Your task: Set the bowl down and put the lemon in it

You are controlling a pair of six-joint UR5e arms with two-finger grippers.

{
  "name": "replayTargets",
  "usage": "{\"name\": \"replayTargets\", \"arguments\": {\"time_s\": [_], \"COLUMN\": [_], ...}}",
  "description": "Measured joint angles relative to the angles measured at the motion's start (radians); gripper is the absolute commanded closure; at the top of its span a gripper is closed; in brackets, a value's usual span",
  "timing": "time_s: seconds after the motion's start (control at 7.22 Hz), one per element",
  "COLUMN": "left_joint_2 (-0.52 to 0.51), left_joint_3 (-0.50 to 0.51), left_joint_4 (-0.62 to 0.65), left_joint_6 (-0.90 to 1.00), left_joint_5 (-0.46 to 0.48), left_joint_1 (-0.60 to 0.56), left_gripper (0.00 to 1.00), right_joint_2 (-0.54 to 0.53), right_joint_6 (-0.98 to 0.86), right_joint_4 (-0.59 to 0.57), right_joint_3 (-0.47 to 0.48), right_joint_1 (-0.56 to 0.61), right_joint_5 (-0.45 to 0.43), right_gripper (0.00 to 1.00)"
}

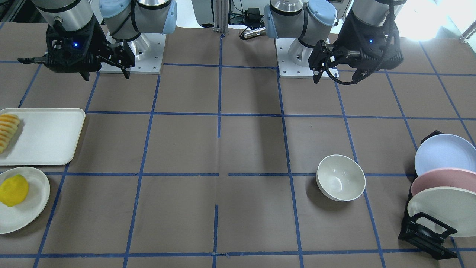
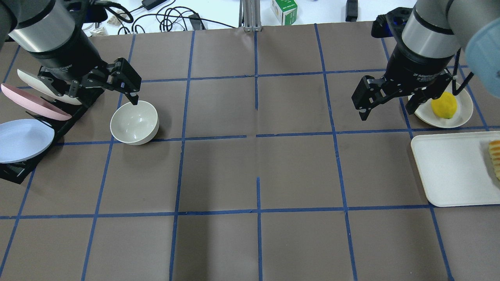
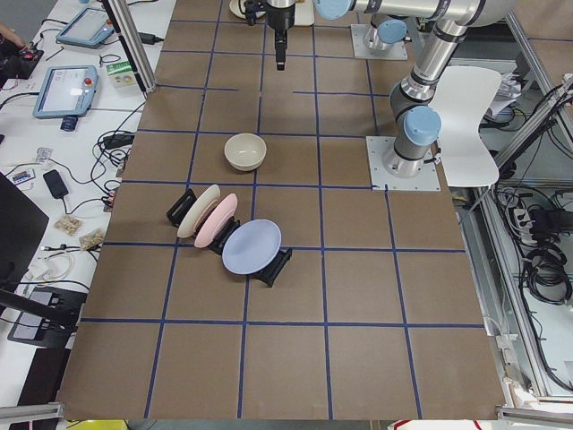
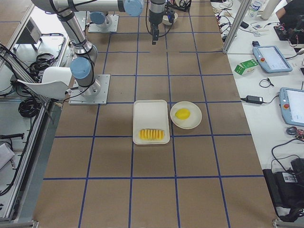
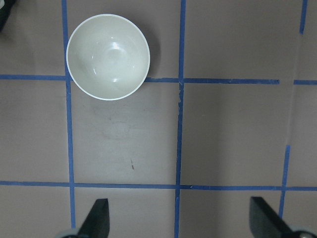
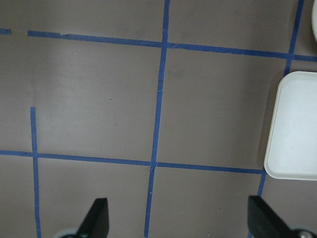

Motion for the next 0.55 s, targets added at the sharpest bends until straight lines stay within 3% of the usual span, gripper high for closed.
{"name": "replayTargets", "arguments": {"time_s": [0.55], "left_joint_2": [-0.016], "left_joint_3": [-0.001], "left_joint_4": [0.021], "left_joint_6": [0.000], "left_joint_5": [0.000], "left_joint_1": [0.000], "left_gripper": [0.00], "right_joint_2": [-0.003], "right_joint_6": [0.001], "right_joint_4": [-0.008], "right_joint_3": [0.021], "right_joint_1": [0.000], "right_joint_5": [0.000], "right_gripper": [0.00]}}
